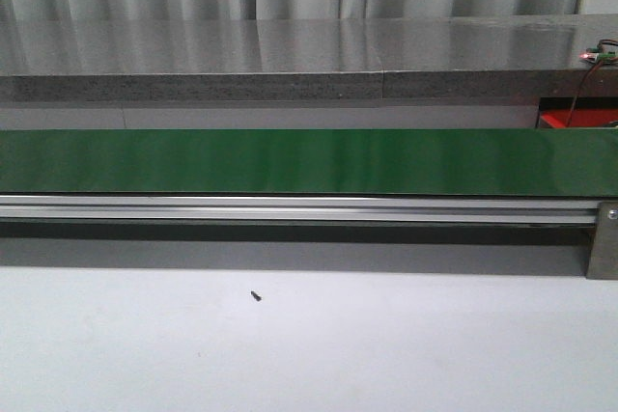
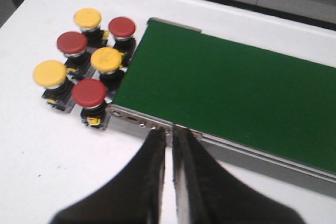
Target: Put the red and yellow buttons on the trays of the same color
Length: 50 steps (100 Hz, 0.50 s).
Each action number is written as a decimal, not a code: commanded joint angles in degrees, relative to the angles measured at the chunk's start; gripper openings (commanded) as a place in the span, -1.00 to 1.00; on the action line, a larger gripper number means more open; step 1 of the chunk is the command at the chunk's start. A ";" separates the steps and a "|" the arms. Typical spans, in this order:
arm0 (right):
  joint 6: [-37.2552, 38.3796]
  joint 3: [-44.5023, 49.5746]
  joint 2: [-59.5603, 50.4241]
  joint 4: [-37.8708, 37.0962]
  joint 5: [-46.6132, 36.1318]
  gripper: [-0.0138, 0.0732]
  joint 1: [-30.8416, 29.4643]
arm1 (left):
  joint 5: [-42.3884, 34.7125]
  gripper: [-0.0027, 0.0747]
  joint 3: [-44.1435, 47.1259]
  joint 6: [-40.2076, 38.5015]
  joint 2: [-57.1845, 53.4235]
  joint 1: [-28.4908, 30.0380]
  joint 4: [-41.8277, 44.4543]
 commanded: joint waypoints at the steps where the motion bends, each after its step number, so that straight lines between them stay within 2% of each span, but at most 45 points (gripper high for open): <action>1: 0.04 -1.53 0.05 0.70 -3.75 -0.96 -0.06 | -3.32 -0.41 -2.27 -0.80 2.17 2.76 -0.63; 13: 0.04 -1.53 0.05 0.70 -4.04 -0.96 -0.06 | -3.31 0.35 -3.20 -0.80 5.61 5.85 -0.63; 20: 0.04 -1.53 0.05 0.70 -4.13 -0.96 -0.06 | -3.17 0.61 -4.57 -0.80 8.05 7.75 -0.63; 50: 0.04 -1.53 0.05 0.70 -4.45 -0.96 -0.06 | 6.70 0.62 -15.40 -3.79 23.85 13.48 -3.18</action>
